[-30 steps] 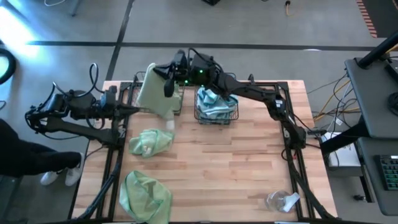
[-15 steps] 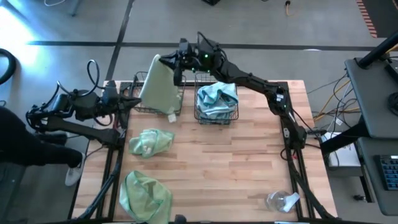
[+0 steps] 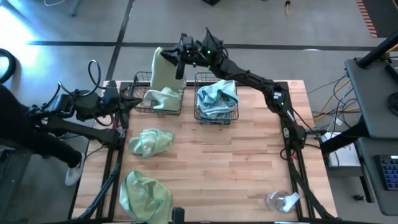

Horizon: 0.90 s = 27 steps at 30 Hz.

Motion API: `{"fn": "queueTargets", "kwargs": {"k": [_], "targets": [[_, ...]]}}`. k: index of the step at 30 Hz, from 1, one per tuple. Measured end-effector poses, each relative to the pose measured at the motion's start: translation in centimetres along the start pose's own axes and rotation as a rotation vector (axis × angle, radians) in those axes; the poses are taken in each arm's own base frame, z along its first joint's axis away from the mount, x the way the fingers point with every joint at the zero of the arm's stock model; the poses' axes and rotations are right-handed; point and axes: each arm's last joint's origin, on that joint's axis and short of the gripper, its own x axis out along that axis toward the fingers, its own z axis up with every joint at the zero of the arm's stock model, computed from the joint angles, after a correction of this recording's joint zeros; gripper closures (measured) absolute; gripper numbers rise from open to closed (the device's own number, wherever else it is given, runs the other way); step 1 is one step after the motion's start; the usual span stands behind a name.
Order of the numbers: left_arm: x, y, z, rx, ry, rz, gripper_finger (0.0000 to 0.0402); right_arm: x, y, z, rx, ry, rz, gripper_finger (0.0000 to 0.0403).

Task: Sort microfiber towel by color & place in baskets
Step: Put the green towel into the left wire basket

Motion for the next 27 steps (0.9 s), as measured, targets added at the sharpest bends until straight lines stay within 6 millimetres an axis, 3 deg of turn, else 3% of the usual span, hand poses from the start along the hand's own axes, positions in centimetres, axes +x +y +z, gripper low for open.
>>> {"fn": "queueTargets", "kwargs": {"k": [16,27], "targets": [[-0.1,0.1,-0.5,0.056,0.040,0.006,0.0402,1.7,-1.6,-9.1,0.367,0.142,-0.007,0.0394],[-0.2,0.2,-0.6,0.058,0.048,0.007,0.0402,1.7,-2.0,-9.6,0.349,0.131,-0.056,0.0394]]}}
